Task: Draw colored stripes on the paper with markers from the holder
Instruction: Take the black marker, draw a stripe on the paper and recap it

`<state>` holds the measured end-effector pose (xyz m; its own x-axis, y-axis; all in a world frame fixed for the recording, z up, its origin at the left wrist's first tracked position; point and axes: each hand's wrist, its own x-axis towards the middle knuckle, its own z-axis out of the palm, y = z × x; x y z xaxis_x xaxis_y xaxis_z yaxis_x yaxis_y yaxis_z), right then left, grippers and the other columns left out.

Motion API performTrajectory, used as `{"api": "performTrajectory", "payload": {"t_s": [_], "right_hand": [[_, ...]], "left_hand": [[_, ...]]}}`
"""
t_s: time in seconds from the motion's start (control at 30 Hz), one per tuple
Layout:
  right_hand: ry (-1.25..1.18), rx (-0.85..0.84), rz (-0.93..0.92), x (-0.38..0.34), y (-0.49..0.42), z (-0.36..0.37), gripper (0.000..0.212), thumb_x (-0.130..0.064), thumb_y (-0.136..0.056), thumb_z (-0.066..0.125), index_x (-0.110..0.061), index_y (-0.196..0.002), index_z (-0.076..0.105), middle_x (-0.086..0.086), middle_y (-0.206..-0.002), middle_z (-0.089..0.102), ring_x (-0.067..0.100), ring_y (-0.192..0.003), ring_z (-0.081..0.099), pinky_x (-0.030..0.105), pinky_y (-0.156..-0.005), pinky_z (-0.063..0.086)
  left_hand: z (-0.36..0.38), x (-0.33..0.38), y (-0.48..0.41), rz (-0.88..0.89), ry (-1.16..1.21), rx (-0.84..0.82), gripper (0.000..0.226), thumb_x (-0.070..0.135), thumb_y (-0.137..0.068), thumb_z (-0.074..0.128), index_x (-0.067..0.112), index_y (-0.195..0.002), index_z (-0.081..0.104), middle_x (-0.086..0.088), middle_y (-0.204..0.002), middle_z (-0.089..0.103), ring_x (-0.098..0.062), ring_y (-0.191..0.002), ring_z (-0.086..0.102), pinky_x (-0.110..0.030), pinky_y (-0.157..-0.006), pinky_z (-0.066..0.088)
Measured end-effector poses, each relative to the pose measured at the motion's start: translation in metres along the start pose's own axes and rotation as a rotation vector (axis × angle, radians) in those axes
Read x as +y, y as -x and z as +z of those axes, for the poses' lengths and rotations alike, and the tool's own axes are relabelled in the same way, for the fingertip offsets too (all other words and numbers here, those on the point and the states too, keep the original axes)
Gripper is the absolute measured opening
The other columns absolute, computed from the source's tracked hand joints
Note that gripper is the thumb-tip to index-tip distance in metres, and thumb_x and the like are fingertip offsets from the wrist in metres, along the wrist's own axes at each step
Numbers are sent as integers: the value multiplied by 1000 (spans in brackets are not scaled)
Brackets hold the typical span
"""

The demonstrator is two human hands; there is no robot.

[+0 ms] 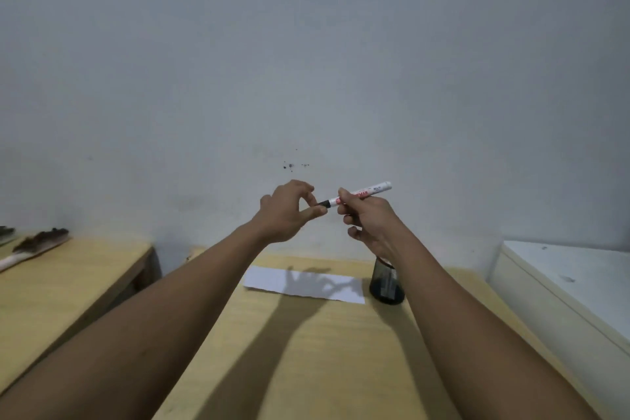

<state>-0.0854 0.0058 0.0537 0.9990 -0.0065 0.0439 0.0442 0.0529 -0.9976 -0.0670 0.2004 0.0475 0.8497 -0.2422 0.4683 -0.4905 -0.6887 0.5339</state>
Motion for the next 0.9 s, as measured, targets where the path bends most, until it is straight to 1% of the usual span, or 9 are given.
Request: {"api": "performTrajectory", "payload": {"t_s": [0.1,0.23,0.33,0.4,0.5,0.6,0.7,0.8,0.9], "right_hand": [[50,-46,-8,15,-10,35,25,-30,-95,74,-5,-97,75,2,-73,66,10,-59,50,24,-55,40],[94,-136,-10,39,-25,73,22,-27,-98,70,-6,-90,75,0,-70,65,10,-59,48,25,-55,37],[135,-185,0,55,-36,93,23,-26,-99,68,-7,-89,75,1,-71,64,11,-61,48,26,-56,35],[155,-222,8,65,-43,100,22,-27,-99,68,-9,-88,74,0,-72,64,11,-61,49,26,-57,35],[146,-267,26,80,-54,105,20,-29,-101,65,-11,-94,72,-2,-72,63,9,-60,51,25,-57,36],[87,-245,65,96,-68,106,20,-30,-102,63,-12,-99,71,-2,-72,62,10,-59,53,26,-57,36],[145,-175,48,116,-78,107,19,-27,-99,67,-9,-99,74,0,-75,66,11,-57,53,22,-53,39],[201,-146,-77,138,-81,115,8,-14,-93,75,-6,-93,76,3,-74,69,9,-58,59,17,-54,46],[271,-108,-145,158,-87,127,13,-15,-89,79,-2,-89,77,4,-72,74,5,-57,64,20,-59,53]], "left_hand": [[-14,-26,19,17,-223,10,30,59,-81,63,30,-87,66,10,-135,55,-14,-126,48,-57,-111,22],[-23,-61,40,59,-390,16,28,48,-94,51,27,-99,70,13,-126,59,-15,-119,50,-59,-113,11],[-25,-85,48,34,-425,-54,33,43,-99,43,26,-105,70,14,-119,58,-13,-114,50,-60,-113,6],[-23,-99,49,-14,-401,-115,35,42,-100,40,25,-100,70,14,-118,56,-12,-114,49,-60,-113,6],[-20,-119,46,-103,-266,-169,36,43,-100,40,29,-89,70,16,-115,53,-9,-111,48,-58,-111,10],[-15,-141,47,-216,-184,-277,37,50,-97,41,32,-85,71,16,-117,56,-10,-108,51,-56,-108,16],[-5,-164,58,-270,-265,-303,33,55,-94,45,35,-94,71,15,-120,58,-14,-115,50,-58,-109,14],[12,-176,73,-197,-411,-239,37,57,-94,41,40,-113,67,13,-128,56,-17,-123,43,-62,-112,11],[29,-177,86,-79,-492,-216,48,63,-92,30,42,-116,66,14,-133,55,-15,-128,39,-65,-114,5]]}}
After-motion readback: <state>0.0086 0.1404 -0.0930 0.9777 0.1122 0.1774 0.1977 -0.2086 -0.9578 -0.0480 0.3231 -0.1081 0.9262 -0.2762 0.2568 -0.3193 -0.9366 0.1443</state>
